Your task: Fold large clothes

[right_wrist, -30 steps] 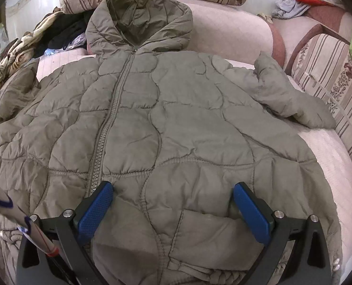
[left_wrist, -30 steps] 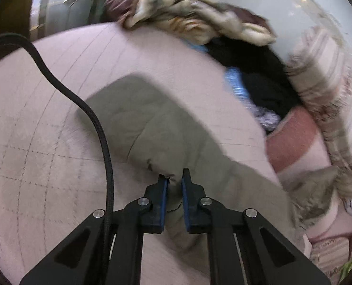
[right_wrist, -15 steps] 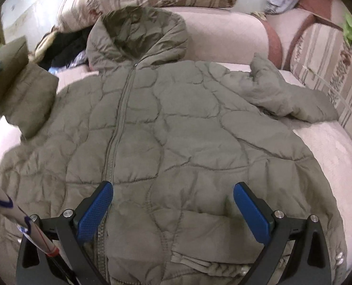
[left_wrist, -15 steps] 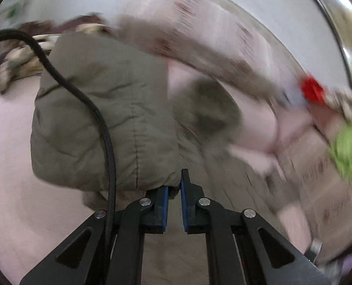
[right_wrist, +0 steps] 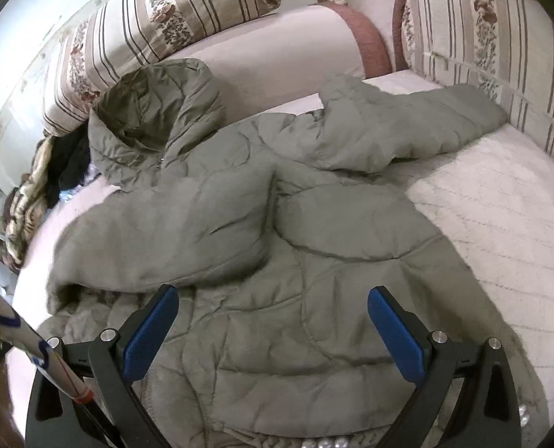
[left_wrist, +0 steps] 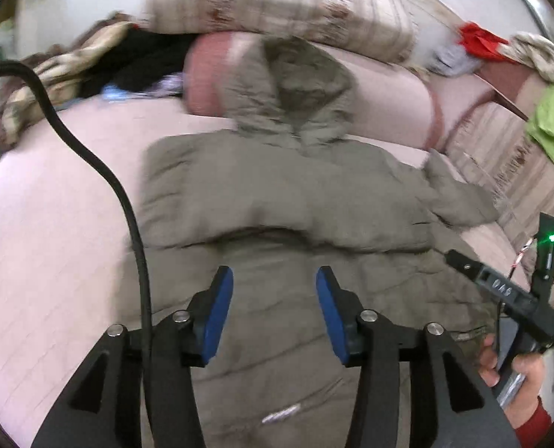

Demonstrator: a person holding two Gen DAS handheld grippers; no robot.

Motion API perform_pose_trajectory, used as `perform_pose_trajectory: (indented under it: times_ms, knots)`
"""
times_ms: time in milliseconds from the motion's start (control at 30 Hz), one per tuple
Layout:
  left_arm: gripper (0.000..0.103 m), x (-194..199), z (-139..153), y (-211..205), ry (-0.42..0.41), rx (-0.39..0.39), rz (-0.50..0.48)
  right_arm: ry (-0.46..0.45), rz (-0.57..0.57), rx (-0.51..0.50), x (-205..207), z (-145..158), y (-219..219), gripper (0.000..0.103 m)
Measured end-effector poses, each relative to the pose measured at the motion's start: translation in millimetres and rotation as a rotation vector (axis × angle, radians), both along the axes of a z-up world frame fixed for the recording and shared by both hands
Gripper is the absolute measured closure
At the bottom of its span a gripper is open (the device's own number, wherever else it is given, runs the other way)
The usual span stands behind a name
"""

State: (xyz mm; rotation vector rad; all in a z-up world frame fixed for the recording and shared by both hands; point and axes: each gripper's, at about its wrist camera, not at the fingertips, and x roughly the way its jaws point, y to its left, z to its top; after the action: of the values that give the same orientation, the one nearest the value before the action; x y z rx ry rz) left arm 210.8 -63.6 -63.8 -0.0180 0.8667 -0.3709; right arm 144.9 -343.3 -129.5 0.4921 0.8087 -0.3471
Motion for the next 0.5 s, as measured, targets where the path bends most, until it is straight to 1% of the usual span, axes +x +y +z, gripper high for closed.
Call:
perform_pose_trajectory:
  times_ms: [67,133,167,200,267,367,400,467,500]
  knots:
    - [0.039,-9.0,-1.8,25.8,-0.015,0.039,0.092,-0.001,0.008,0.033,0.6,-3.6,-1.7,0.0]
    - [0.037,-11.2,-8.0,47.4,-0.01,0.047,0.158,0.001,-0.008,0.05,4.7,-7.9,-6.5,0.0]
    - [0.037,-8.8,-11.9,57.3,0.006,0.046,0.179,0.01,-0.012,0.056,10.0,-10.6,-9.0,0.0]
    - [0.037,-5.0,-19.6,68.6,0.038,0.046,0.203,0.021,-0.017,0.063,14.2,-13.2,-10.6,0.0]
    - [0.037,-0.9,-27.6,79.7,0.065,0.042,0.222,0.047,-0.019,0.096,29.1,-21.1,-17.2,0.0]
    - [0.037,4.0,-36.7,83.7,0.051,0.081,0.233,0.064,-0.025,0.089,48.4,-27.1,-21.7,0.002]
    - [0.037,7.4,-40.9,84.4,0.046,0.109,0.235,0.059,-0.023,0.087,52.1,-27.7,-22.2,0.004]
    - [0.037,15.9,-49.3,85.7,0.071,0.117,0.236,0.049,0.001,0.115,68.5,-32.2,-24.0,0.008]
    - [0.037,20.6,-54.4,89.2,0.096,0.108,0.234,0.05,0.014,0.127,74.5,-35.1,-24.8,0.015]
